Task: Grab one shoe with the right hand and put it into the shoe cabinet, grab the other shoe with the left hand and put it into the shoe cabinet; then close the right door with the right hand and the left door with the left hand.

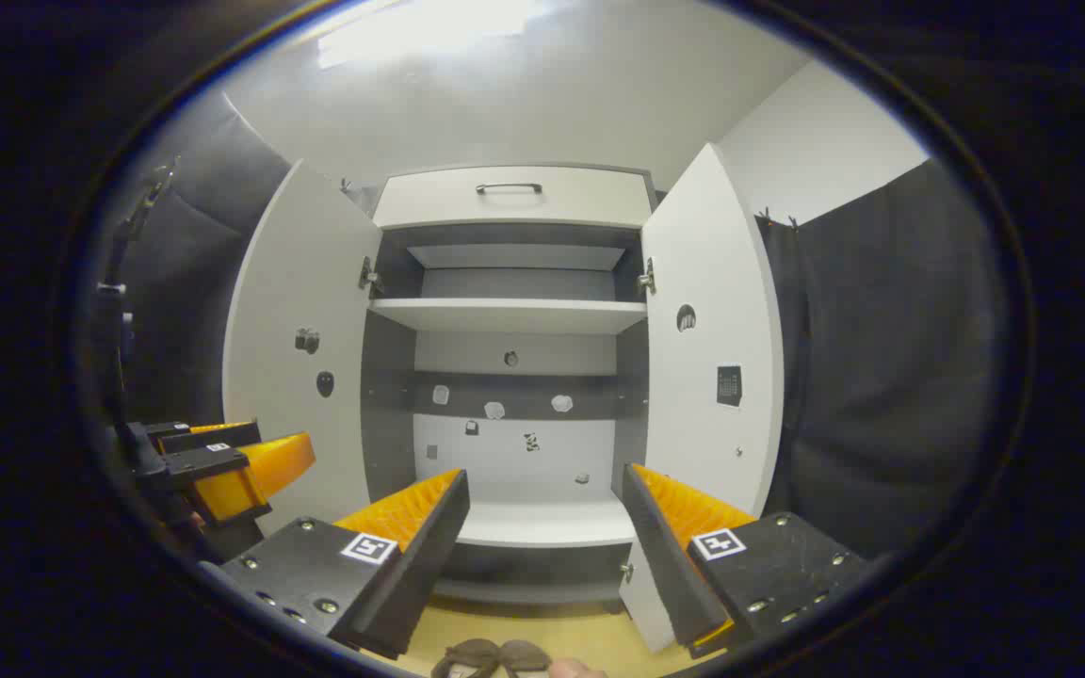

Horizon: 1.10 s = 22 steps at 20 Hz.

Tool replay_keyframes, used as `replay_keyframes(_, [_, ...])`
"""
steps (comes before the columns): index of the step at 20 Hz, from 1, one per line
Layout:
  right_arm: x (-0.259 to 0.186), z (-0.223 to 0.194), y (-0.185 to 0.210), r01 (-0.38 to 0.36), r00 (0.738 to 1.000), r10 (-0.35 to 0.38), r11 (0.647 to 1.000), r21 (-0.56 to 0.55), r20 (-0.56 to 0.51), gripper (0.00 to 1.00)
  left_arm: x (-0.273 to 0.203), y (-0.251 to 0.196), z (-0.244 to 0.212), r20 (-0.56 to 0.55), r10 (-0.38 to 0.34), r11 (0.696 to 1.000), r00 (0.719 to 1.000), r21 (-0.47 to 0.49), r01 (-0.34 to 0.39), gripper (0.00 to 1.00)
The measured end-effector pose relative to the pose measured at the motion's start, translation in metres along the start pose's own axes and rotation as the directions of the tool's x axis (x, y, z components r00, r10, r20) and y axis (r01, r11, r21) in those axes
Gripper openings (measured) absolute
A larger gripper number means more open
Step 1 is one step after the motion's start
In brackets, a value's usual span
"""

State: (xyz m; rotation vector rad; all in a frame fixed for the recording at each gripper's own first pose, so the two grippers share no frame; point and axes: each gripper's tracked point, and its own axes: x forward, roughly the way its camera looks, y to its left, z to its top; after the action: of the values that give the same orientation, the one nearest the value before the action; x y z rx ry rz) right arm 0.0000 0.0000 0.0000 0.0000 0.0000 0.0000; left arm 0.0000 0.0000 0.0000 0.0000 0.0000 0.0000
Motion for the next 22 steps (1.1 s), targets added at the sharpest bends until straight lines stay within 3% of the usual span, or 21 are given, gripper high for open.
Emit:
replay_keyframes(9, [-0.001,-0.020,0.028,-0.031,0.999,0.030,0.999,-0.014,-0.032,0.98,-0.001,0.017,-0.010,-0.022,0.011,1.000,1.000,0.008,-0.011,0.96])
replay_keyframes(18, [0.000,-0.028,0.025,-0.029,0.998,0.030,0.999,0.032,-0.051,0.97,-0.006,0.022,-0.009,-0.021,0.032,0.999,0.999,0.013,-0.031,0.96])
replay_keyframes(22, [0.001,-0.050,0.019,-0.020,0.996,0.022,0.999,0.027,-0.084,0.98,-0.007,0.025,-0.009,-0.019,0.041,0.999,0.999,0.020,-0.041,0.96])
